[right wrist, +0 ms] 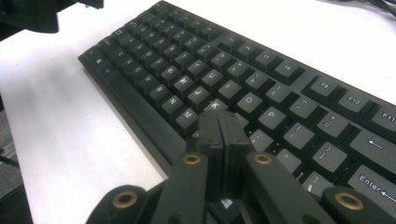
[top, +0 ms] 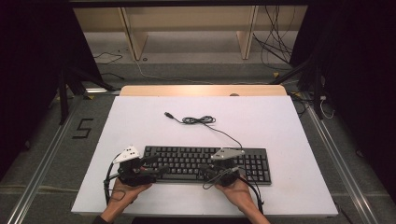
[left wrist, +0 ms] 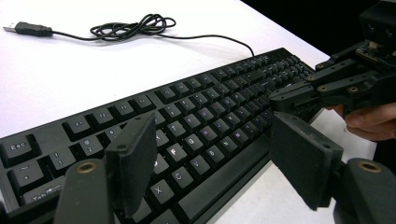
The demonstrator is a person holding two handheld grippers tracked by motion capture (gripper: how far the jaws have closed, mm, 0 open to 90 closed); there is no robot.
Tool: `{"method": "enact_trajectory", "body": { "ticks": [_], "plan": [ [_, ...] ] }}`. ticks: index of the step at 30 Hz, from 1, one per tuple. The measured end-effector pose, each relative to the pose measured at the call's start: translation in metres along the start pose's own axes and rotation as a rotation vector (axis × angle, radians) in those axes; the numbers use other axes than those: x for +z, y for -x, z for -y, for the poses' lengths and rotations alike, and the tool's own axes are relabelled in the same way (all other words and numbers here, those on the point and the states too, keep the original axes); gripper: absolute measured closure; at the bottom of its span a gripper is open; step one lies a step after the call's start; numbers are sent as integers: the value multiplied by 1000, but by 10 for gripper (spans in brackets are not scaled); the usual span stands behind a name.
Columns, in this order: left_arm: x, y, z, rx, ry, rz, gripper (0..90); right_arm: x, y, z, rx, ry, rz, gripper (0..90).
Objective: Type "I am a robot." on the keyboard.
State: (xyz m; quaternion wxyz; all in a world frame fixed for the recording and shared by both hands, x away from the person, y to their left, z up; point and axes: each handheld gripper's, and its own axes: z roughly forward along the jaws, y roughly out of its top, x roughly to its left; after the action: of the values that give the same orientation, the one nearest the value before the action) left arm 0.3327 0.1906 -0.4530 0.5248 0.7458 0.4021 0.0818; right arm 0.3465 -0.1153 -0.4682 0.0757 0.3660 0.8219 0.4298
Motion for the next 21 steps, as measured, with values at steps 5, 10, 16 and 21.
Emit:
{"method": "enact_trajectory", "body": {
  "ticks": [5, 10, 16, 21],
  "plan": [
    [-2, 2, 2, 7, 4, 1, 310, 2, 1, 0, -1, -8, 6, 900],
    [-4, 2, 4, 7, 8, 1, 305, 4, 1, 0, -3, -16, 6, 900],
    [-7, 2, 6, 13, 9, -3, 303, 7, 2, 1, 2, -26, 11, 900],
    [-8, 2, 7, 10, 14, -3, 301, 9, 2, 1, 1, -30, 11, 900]
  ]
}}
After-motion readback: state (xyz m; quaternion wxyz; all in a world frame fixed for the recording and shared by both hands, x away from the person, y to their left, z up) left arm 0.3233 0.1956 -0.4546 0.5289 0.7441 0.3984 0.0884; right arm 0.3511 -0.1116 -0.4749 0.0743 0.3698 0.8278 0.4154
